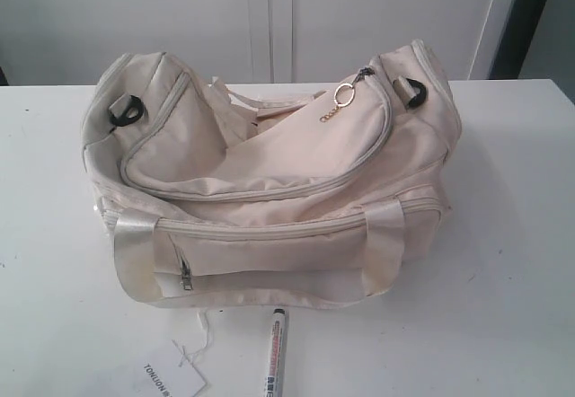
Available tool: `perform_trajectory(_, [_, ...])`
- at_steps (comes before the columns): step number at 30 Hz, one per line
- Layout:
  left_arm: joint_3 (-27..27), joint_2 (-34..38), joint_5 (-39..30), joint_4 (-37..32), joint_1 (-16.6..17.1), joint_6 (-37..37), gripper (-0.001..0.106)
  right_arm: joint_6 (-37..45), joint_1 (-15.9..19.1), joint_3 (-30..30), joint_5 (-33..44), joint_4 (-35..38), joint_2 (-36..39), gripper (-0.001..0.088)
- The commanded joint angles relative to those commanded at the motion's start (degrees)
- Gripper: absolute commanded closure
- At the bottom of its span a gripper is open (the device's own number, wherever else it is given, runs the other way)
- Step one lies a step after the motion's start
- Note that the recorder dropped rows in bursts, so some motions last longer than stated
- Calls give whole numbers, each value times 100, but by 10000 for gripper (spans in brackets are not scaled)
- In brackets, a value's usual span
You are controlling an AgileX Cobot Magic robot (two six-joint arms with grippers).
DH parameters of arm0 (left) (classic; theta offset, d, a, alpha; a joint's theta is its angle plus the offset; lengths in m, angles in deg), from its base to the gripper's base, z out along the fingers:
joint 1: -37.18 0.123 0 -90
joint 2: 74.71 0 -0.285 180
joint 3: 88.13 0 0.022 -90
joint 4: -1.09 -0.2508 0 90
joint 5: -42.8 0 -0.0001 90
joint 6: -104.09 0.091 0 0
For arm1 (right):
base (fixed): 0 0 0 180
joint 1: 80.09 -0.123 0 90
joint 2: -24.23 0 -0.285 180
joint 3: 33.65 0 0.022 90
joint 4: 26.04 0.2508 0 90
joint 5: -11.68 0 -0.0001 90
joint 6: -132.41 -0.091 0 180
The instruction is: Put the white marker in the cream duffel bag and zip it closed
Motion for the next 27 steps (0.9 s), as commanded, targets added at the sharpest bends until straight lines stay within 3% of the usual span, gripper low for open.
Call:
perform_trajectory(7, [0, 0, 0, 0, 0, 0, 1053, 0, 0, 484, 1189, 77, 804, 868])
perform_trajectory(15, [0, 0, 0, 0, 0, 0, 1053, 30, 0, 893, 1957, 747, 1687, 868])
perform_trajectory(27, [0, 0, 0, 0, 0, 0, 1053, 340, 0, 1785, 3430, 759, 3272, 868])
